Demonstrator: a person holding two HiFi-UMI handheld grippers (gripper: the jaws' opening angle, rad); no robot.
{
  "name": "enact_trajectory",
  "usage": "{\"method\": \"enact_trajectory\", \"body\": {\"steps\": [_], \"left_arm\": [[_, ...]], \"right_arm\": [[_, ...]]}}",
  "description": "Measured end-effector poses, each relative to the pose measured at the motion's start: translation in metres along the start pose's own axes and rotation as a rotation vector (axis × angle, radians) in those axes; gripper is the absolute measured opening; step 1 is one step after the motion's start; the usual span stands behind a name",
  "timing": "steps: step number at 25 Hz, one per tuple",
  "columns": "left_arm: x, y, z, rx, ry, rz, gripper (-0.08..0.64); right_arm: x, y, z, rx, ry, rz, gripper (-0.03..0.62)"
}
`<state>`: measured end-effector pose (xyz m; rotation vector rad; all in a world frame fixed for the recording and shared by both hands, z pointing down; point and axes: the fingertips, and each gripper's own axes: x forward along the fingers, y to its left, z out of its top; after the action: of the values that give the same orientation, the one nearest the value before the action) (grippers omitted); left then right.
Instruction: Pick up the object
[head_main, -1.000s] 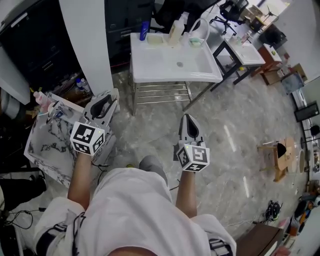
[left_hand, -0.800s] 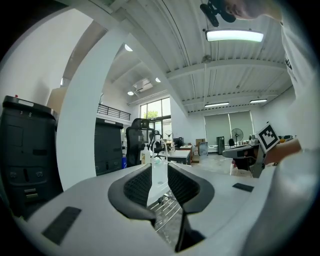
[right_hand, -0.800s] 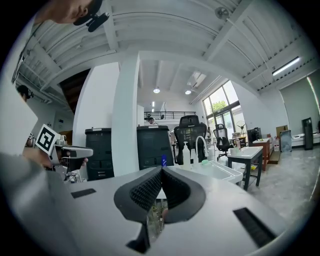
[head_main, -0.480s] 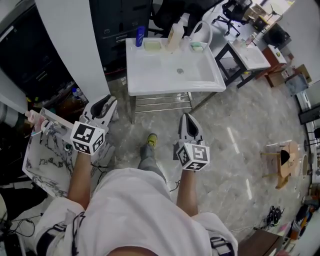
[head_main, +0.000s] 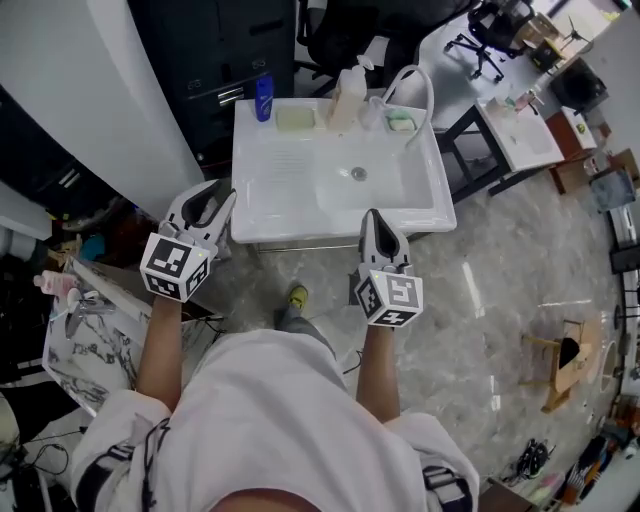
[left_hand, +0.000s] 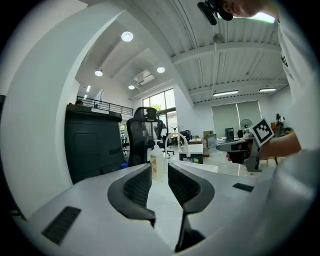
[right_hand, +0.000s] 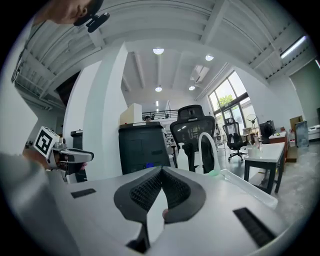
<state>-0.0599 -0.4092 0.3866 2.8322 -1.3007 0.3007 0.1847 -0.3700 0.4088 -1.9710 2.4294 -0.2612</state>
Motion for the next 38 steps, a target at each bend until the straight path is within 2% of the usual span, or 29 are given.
{"method": "enact_trajectory", "body": {"steps": [5,8,15,21,28,35,38], "left_arm": [[0.078,0.009,0.005,0.004,0.036,0.0,0.098],[0.117,0.006,0.006,0.036,0.068,-0.016,0.103],[0.172,0.014,-0.013,0.079,0.159,-0.054,0.106],[0.219,0.025,-0.026,0.072,0.197,-0.111,0.106],[0.281,0.037,-0.044,0.075,0.229,-0.191,0.106],[0.349,0.057,-0.081,0.105,0.31,-0.243,0.107],[0.374,0.061,-0.102,0.1,0.373,-0.264,0.109]], "right_arm": [[0.063,-0.043,0.005,0.021,0.011,0.049,0.006],[0.09,-0.064,0.004,0.031,0.025,0.066,0.006],[0.135,-0.092,-0.011,0.052,0.059,0.074,0.006],[0.161,-0.109,-0.02,0.063,0.077,0.047,0.006],[0.187,-0.131,-0.022,0.068,0.059,-0.022,0.006],[0.215,-0.141,-0.031,0.081,0.05,-0.039,0.006],[0.225,-0.145,-0.039,0.08,0.07,-0.039,0.006]]}}
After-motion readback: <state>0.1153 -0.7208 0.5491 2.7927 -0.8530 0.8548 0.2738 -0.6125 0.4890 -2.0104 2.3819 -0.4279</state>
